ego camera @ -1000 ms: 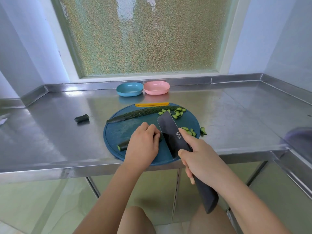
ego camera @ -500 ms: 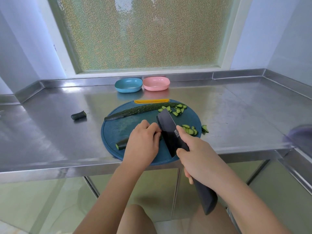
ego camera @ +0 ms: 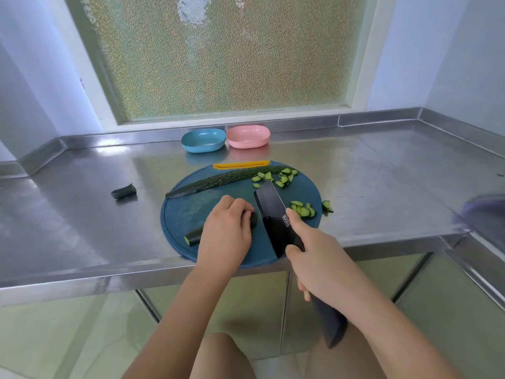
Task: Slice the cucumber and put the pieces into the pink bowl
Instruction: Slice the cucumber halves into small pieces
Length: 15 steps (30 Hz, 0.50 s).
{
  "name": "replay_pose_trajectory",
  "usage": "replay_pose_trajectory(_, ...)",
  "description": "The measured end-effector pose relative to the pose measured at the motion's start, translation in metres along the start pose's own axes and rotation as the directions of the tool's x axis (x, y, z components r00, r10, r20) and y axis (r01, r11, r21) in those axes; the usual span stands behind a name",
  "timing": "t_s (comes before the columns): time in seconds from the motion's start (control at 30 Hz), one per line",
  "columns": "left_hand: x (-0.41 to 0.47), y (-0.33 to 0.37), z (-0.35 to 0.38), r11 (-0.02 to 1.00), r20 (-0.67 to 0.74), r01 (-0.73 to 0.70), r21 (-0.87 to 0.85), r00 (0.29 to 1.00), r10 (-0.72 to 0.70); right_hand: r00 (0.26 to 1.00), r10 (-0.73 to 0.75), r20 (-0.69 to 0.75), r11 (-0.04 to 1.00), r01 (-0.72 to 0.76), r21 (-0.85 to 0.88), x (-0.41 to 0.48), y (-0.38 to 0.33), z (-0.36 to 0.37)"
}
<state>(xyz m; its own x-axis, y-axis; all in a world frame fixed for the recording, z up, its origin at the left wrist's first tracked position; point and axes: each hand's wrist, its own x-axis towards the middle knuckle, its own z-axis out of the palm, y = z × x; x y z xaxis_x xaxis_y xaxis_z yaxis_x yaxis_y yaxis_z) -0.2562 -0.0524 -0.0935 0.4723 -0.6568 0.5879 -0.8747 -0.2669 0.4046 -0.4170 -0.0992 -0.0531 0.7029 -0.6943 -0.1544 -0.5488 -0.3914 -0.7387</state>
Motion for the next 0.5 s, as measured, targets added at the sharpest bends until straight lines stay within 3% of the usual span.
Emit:
replay_pose_trajectory(0.23,-0.003,-0.0015,0.0011,0.984,-0.075,0.052,0.173,0.996,-0.039,0.999,-0.03,-0.04,0.988,0.036,0.152,0.0001,0.0011,-0.0037)
replay_pose_trajectory(0.5,-0.0013,-0.0011,0.0001,0.998,-0.005,0.051,0.049,0.999,-0.05,0.997,-0.069,-0.025,0.985,0.072,0.157,0.0036,-0.0019,-0.0035)
